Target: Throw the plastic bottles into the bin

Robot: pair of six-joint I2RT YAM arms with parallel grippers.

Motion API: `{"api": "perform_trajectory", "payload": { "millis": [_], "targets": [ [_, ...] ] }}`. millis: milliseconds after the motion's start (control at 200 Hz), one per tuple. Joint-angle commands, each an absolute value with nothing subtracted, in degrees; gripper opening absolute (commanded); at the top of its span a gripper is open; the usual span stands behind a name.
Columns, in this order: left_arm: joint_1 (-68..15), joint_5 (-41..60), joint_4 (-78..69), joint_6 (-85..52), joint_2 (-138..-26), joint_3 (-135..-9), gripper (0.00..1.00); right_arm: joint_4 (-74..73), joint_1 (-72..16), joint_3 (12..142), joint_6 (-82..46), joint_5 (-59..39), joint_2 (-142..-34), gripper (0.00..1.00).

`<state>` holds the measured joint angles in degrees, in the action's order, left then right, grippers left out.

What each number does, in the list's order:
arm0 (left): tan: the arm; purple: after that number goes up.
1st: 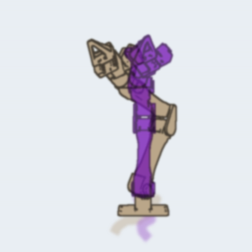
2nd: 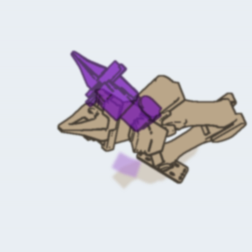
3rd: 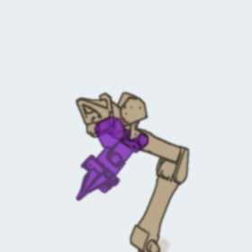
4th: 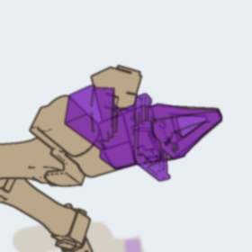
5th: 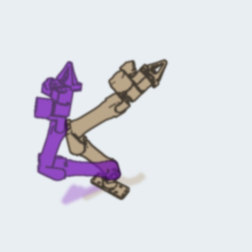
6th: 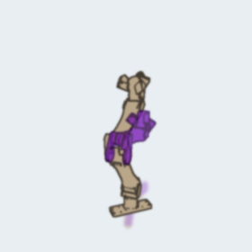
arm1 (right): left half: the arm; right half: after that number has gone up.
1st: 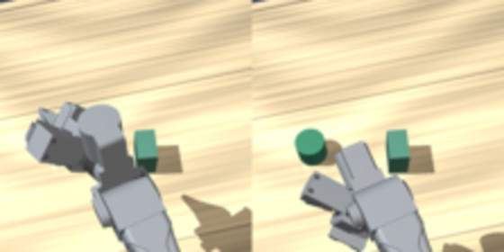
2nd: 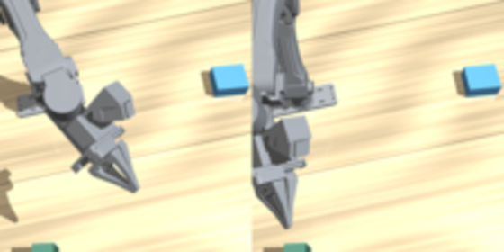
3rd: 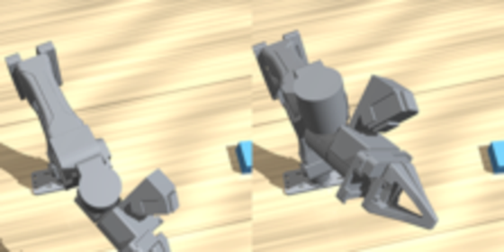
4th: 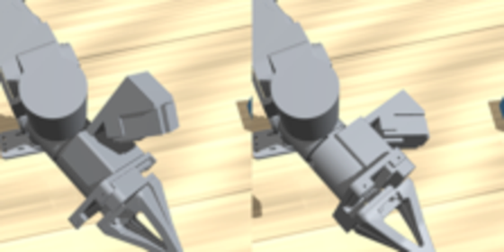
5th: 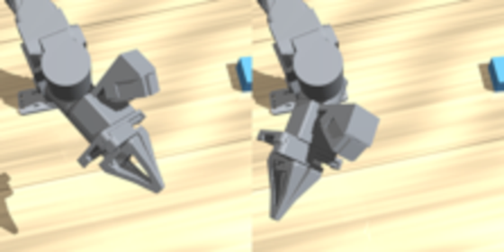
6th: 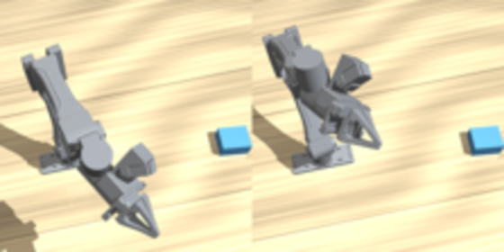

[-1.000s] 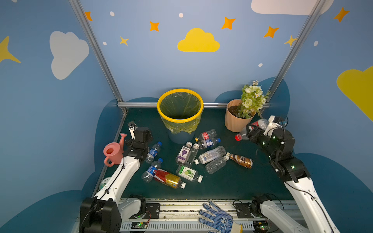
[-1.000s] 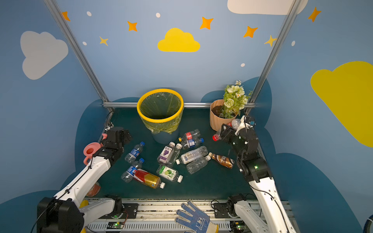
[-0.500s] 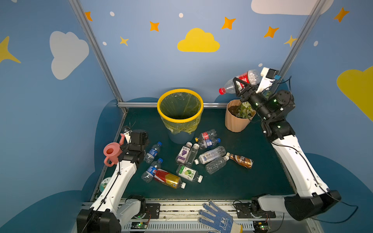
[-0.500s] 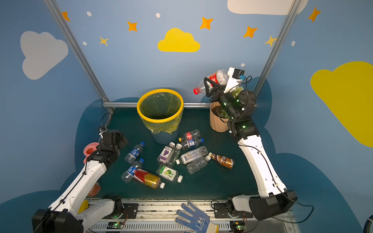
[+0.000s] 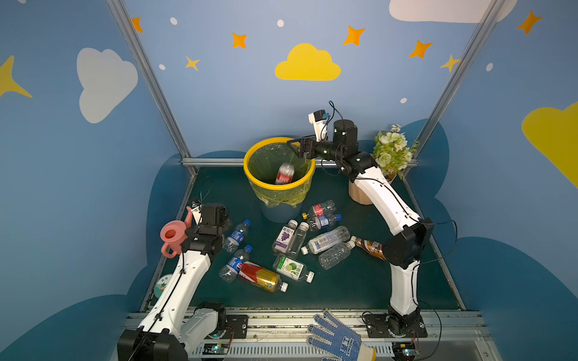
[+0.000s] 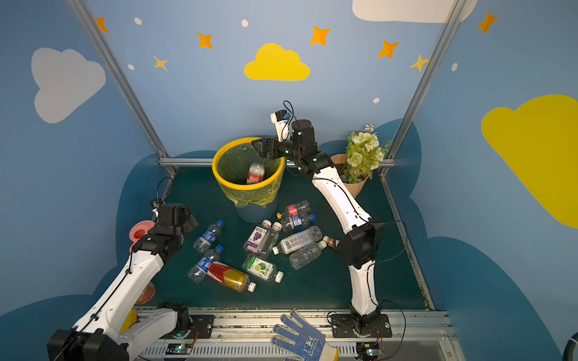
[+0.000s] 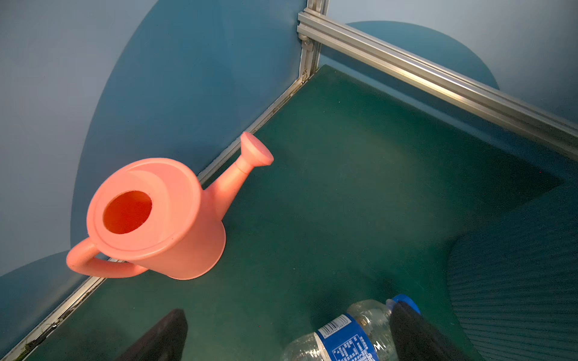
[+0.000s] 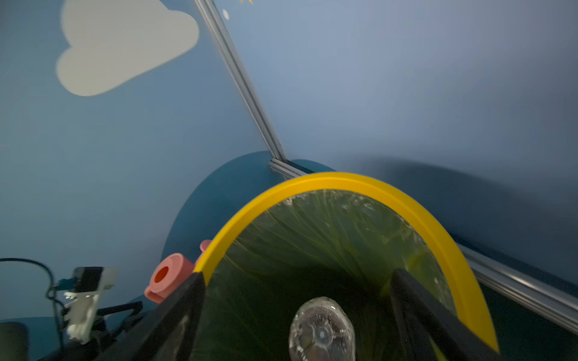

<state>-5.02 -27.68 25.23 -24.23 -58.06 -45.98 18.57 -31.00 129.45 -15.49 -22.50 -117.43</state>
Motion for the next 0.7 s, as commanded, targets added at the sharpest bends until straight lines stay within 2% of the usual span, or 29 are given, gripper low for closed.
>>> {"api": "perform_trajectory", "payload": {
  "millis": [0,110,295,696],
  "targets": [
    [-4.75,-27.59,27.21,-23.02,-55.71,-47.73,1.0,23.16,-30.29,134.32,-9.64,-18.41,-110.68,0.93],
    [-4.85,-26.64,26.6,-23.06,-52.9,-46.97,1.0,22.6,-29.66,129.4,-8.68,-16.4,-104.93,0.93],
    [-5.14,-23.73,27.7,-20.43,-51.36,-46.61,1.0,12.69,-27.7,106.86,-8.78,-12.36,-91.48,0.93],
    [-5.73,-14.09,32.79,-17.69,-63.99,-50.18,1.0,8.78,-18.52,76.47,-19.01,-11.85,-76.41,0.93]
  ]
}}
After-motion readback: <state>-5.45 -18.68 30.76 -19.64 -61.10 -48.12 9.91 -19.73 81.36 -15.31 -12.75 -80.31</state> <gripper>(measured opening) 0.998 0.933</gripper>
